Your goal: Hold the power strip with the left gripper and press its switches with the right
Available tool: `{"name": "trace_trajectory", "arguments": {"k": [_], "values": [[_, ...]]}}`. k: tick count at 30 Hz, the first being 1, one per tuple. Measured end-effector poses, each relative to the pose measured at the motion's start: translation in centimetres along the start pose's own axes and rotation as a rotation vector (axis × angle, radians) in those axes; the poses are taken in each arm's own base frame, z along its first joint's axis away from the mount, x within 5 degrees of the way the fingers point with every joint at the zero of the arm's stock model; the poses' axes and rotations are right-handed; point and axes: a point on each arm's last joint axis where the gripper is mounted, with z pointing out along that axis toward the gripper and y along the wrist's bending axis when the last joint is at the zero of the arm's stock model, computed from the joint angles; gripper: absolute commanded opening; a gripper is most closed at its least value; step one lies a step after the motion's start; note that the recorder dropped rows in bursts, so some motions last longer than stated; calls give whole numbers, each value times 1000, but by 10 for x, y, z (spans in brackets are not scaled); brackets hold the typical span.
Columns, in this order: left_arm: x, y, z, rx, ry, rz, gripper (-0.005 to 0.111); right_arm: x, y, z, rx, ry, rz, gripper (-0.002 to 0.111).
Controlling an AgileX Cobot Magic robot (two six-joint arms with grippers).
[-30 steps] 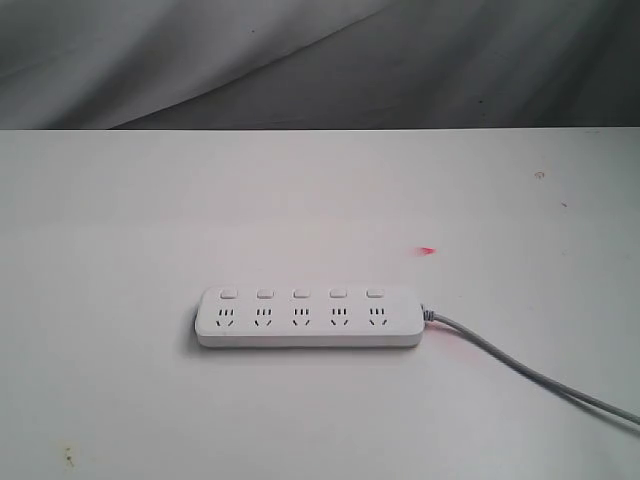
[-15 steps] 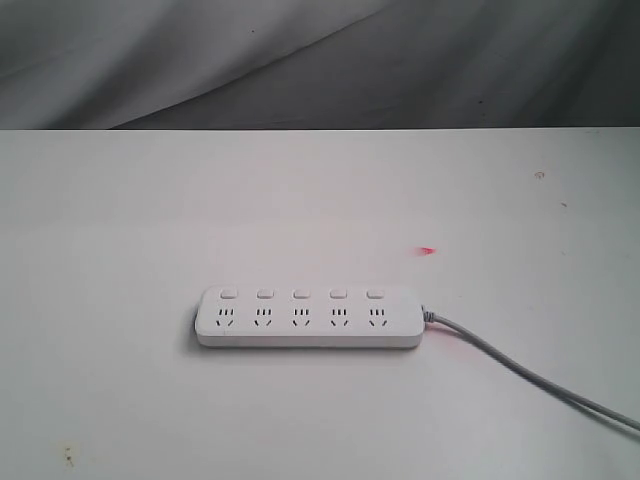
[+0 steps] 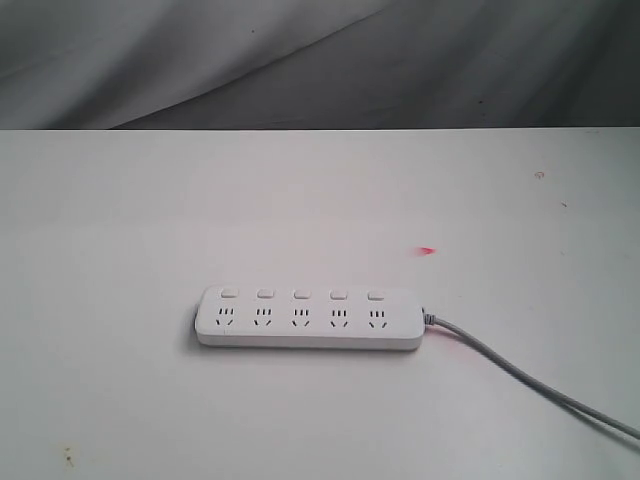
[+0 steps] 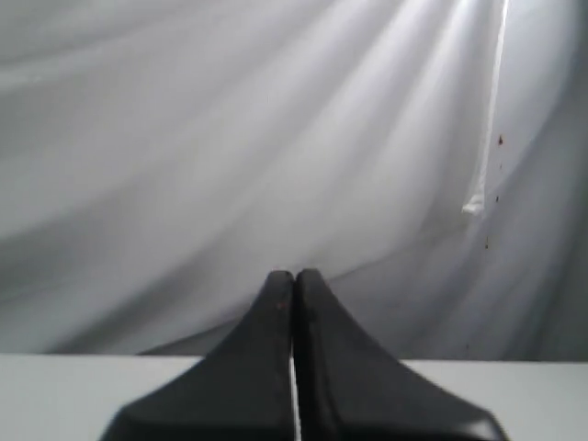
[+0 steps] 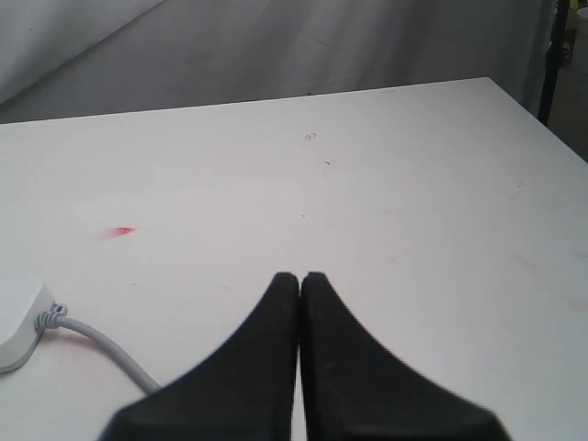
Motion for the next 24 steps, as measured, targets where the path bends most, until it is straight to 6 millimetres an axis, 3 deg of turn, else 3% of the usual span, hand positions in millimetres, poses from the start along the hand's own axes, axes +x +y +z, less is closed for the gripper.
{"name": "trace_trajectory", "arguments": {"k": [13, 24], "values": [[-110, -9, -40, -26, -110, -40, 1, 0, 0, 0, 0, 0, 0, 0], [-161, 5, -9, -269, 168, 31, 1, 0, 0, 0, 0, 0, 0, 0]]}}
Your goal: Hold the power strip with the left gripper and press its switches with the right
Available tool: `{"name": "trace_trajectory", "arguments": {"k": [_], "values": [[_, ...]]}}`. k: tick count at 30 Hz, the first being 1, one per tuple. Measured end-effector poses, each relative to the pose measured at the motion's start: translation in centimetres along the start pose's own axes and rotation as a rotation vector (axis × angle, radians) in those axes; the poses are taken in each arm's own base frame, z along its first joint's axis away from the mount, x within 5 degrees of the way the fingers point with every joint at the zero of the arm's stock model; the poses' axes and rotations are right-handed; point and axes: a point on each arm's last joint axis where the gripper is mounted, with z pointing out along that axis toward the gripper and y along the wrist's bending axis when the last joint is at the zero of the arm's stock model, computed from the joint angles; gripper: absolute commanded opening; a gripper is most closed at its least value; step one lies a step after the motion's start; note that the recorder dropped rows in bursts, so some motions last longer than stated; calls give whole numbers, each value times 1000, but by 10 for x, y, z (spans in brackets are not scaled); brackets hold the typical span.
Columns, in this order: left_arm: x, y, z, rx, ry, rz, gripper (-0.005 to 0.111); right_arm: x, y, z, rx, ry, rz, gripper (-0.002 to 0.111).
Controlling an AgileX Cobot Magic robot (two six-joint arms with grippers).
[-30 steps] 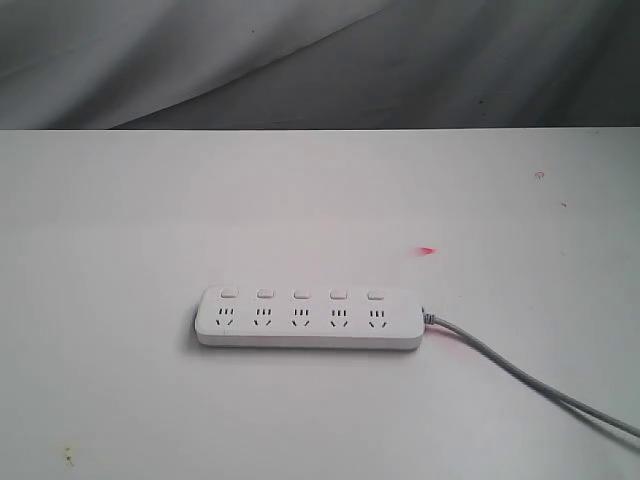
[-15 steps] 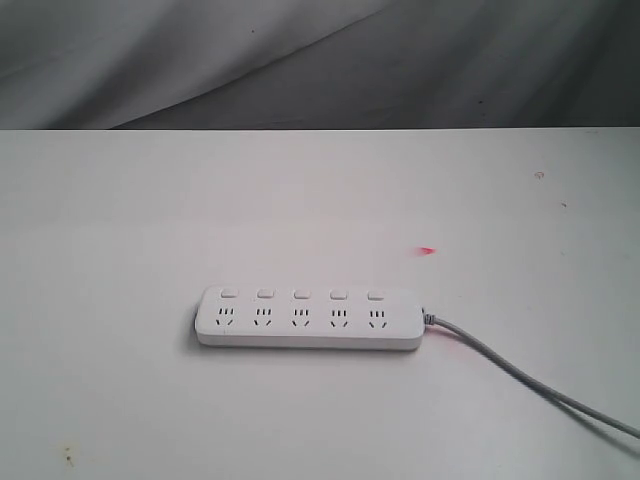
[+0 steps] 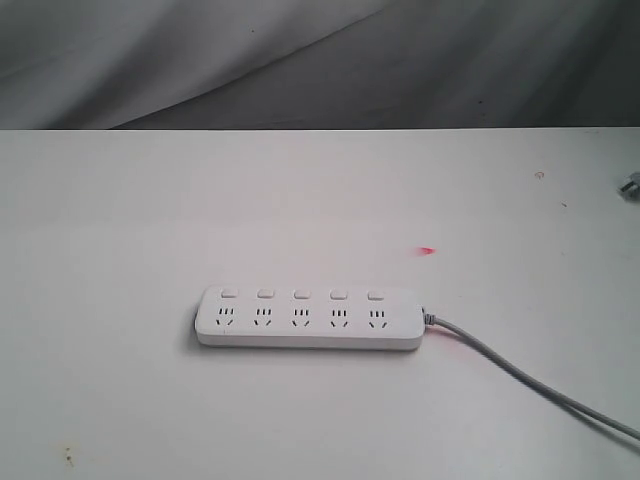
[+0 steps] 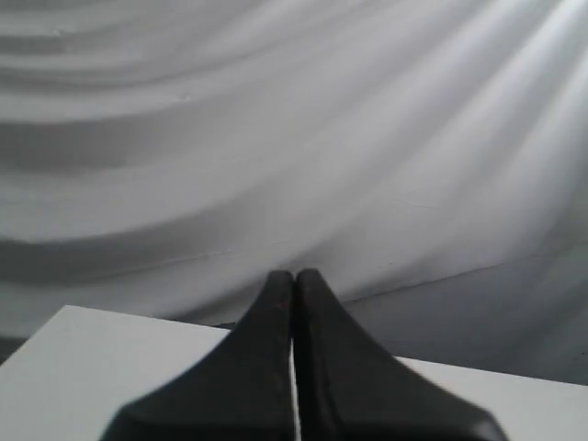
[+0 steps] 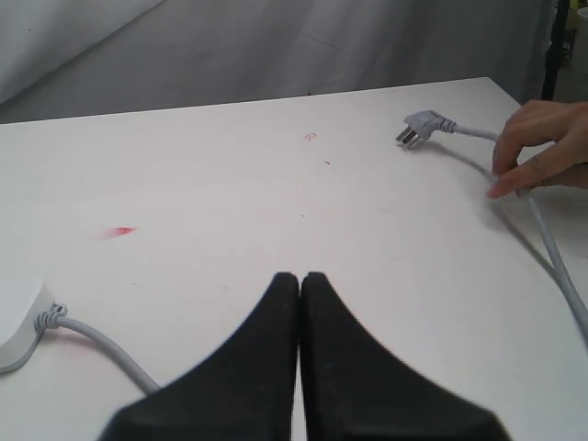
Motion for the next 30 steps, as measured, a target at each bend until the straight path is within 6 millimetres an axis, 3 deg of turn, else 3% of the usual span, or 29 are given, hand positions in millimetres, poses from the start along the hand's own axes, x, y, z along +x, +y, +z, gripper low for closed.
{"name": "trace_trajectory", "arguments": {"k": [12, 19, 26, 30], "values": [[-46, -9, 35, -47, 23, 137, 1, 0, 0, 0, 0, 0, 0, 0], [-62, -30, 56, 104, 29, 169, 1, 0, 0, 0, 0, 0, 0, 0], [-65, -52, 78, 272, 21, 192, 0, 0, 0, 0, 0, 0, 0, 0], [-58, -61, 103, 314, 79, 236, 0, 0, 0, 0, 0, 0, 0, 0]]}}
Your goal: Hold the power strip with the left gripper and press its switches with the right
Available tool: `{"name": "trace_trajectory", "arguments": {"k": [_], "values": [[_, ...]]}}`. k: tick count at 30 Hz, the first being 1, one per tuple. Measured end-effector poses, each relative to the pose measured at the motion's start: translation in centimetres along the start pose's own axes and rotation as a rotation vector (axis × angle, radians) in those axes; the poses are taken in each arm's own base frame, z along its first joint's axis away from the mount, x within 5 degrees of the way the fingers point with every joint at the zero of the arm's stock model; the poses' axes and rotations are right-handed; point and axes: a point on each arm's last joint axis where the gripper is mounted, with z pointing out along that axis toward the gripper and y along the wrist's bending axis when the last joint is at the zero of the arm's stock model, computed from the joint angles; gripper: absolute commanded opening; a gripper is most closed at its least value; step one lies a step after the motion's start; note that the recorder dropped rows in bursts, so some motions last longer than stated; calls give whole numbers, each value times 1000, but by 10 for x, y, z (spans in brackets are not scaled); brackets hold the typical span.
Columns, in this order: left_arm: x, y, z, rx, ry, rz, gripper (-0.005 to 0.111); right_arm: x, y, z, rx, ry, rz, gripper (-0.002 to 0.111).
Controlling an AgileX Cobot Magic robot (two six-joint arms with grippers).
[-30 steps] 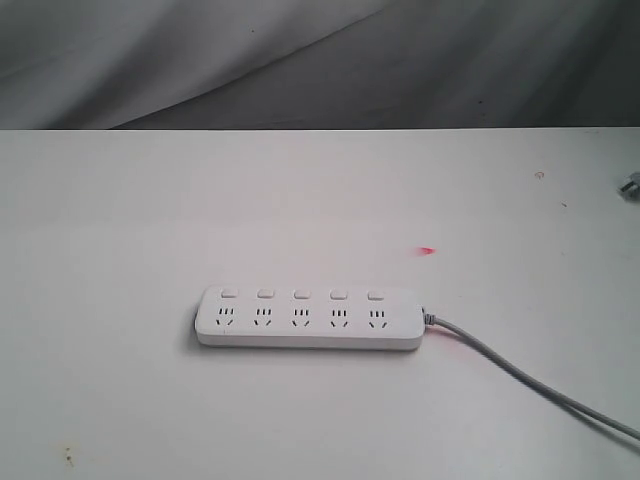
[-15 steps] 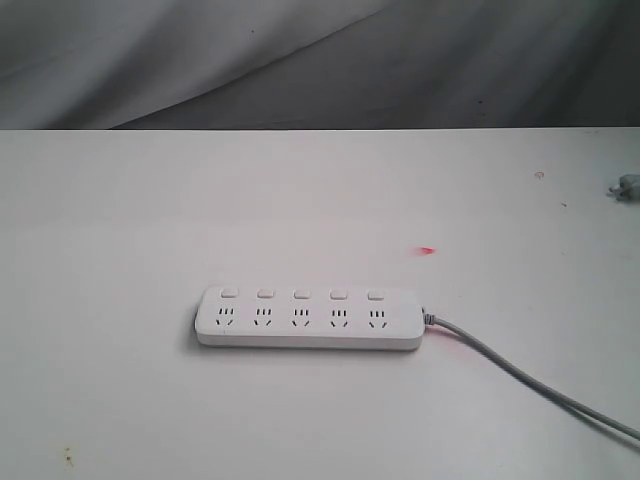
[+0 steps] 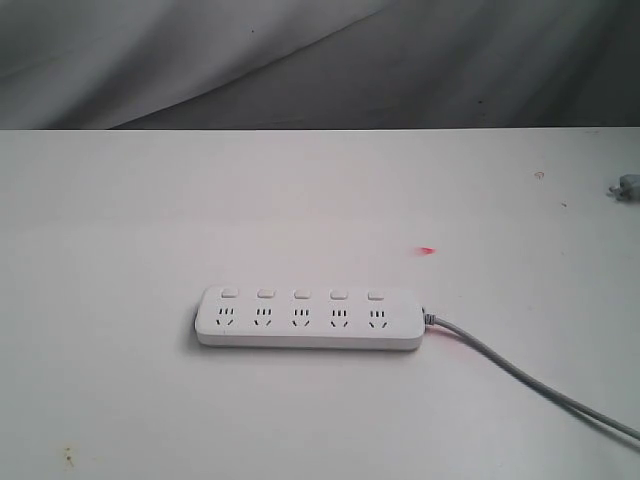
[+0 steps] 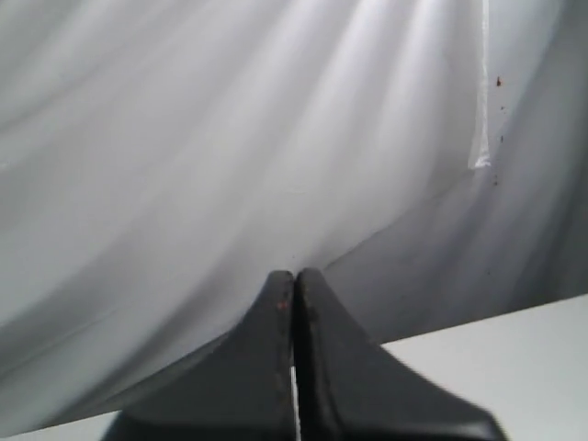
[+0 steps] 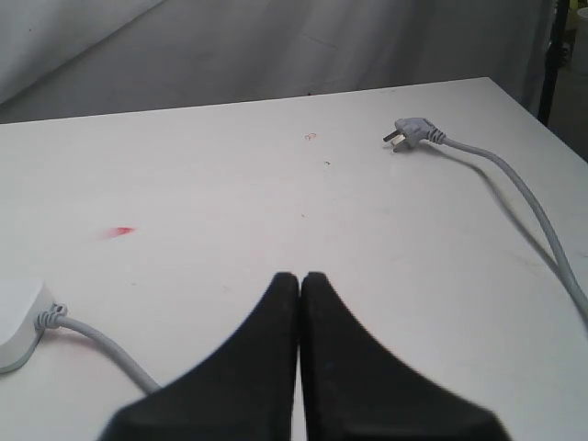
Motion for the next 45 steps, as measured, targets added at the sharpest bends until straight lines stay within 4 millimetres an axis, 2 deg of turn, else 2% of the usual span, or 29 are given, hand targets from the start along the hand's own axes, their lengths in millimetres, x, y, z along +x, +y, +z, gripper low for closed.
{"name": "trace_trajectory", "arguments": {"k": [6, 9, 14, 18, 24, 30, 34, 37, 41, 45], "values": [[10, -11, 49, 162, 76, 96, 0, 0, 0, 0, 0, 0, 0, 0], [14, -19, 64, 268, 86, 185, 0, 0, 0, 0, 0, 0, 0, 0], [19, -22, 67, 361, 75, 323, 0, 0, 0, 0, 0, 0, 0, 0], [25, -15, 66, 428, 50, 339, 0, 0, 0, 0, 0, 0, 0, 0], [45, -11, 64, 603, -81, 366, 0, 0, 0, 0, 0, 0, 0, 0], [67, -12, 77, 710, -113, 303, 0, 0, 0, 0, 0, 0, 0, 0], [79, -7, 94, 744, -113, 320, 0, 0, 0, 0, 0, 0, 0, 0], [97, -1, 107, 763, -6, 361, 0, 0, 0, 0, 0, 0, 0, 0], [125, 8, 107, 788, 254, 576, 0, 0, 0, 0, 0, 0, 0, 0], [140, 15, 112, 809, 365, 637, 0, 0, 0, 0, 0, 0, 0, 0]]}}
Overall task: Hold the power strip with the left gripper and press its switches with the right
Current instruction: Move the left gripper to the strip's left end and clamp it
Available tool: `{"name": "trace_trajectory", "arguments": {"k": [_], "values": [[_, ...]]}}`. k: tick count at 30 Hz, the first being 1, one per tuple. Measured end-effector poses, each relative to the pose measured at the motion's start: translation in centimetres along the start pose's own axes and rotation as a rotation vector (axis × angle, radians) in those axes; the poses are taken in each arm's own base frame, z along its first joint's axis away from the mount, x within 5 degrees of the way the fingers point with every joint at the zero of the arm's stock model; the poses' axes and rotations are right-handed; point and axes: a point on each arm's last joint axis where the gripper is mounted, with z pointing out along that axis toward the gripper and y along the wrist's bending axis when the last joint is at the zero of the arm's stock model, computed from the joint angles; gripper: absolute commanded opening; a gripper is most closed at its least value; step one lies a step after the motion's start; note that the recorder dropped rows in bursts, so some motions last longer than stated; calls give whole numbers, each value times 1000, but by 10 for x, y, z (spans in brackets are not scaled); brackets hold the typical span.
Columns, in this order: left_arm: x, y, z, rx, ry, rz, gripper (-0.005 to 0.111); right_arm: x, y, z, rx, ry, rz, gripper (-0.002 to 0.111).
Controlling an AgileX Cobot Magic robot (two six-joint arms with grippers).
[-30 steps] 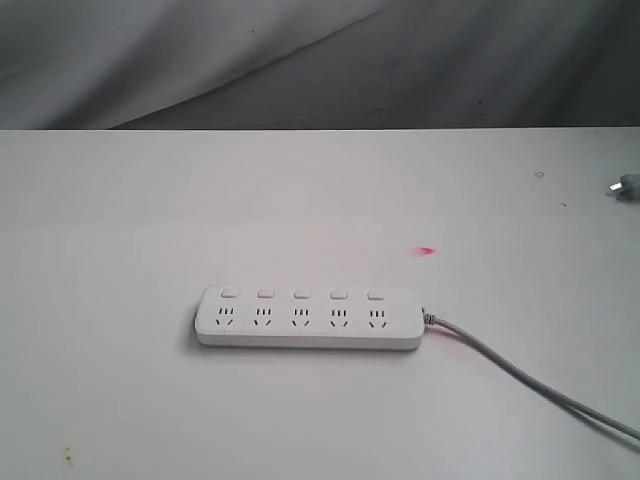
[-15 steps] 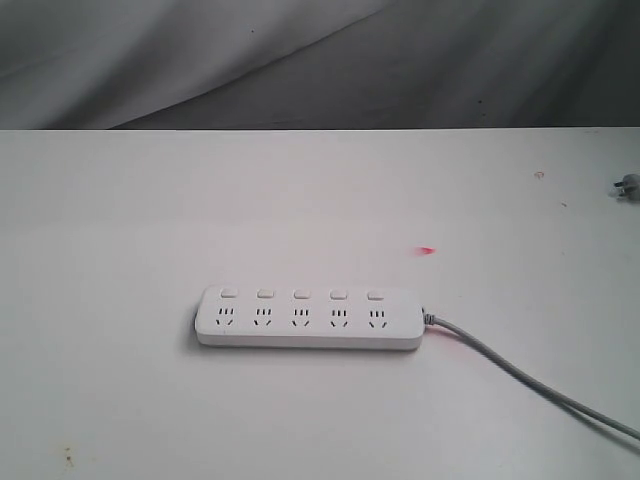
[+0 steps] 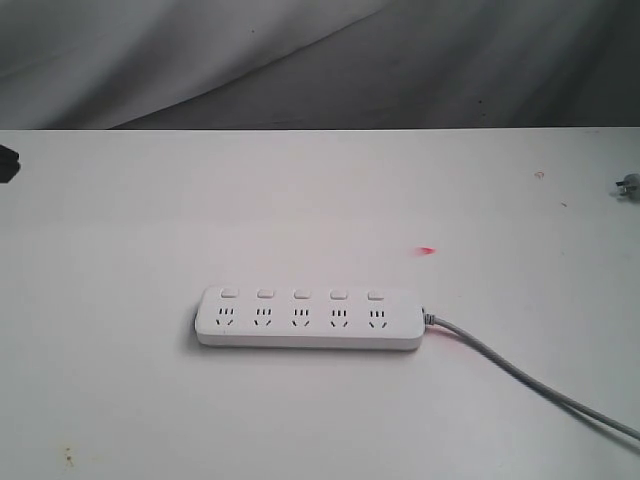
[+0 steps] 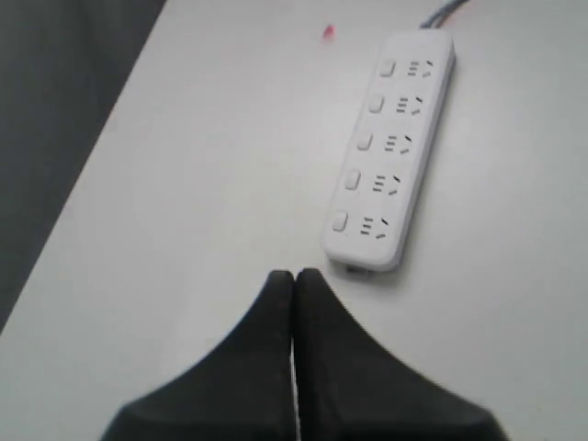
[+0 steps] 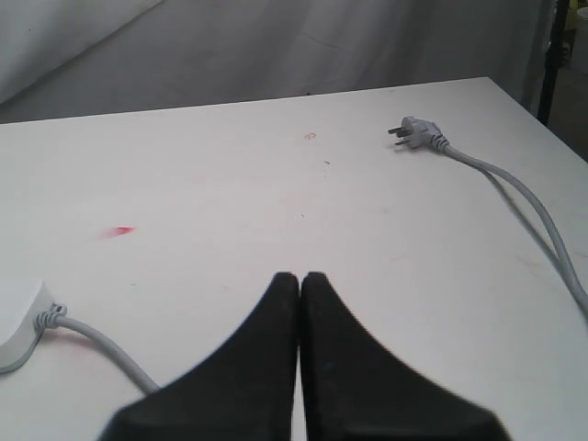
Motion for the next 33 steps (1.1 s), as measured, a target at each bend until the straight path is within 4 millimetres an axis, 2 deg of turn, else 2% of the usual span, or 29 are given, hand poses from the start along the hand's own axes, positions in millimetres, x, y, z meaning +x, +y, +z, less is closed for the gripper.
{"name": "trace_trajectory", "arguments": {"k": [6, 14, 18, 22, 24, 27, 30, 33], "values": [[16, 7, 14, 63, 43, -23, 0, 0, 0, 0, 0, 0, 0, 0], [29, 12, 25, 110, 71, -40, 0, 0, 0, 0, 0, 0, 0, 0], [38, 17, 36, 149, 61, 26, 5, 0, 0, 0, 0, 0, 0, 0], [53, 22, 53, 208, 49, 86, 22, 0, 0, 0, 0, 0, 0, 0], [61, 24, 62, 238, 44, 75, 36, 0, 0, 0, 0, 0, 0, 0], [75, 27, 77, 287, 37, 37, 63, 0, 0, 0, 0, 0, 0, 0], [86, 29, 90, 325, 25, -7, 83, 0, 0, 0, 0, 0, 0, 0], [96, 29, 102, 356, 16, -50, 83, 0, 0, 0, 0, 0, 0, 0]]}}
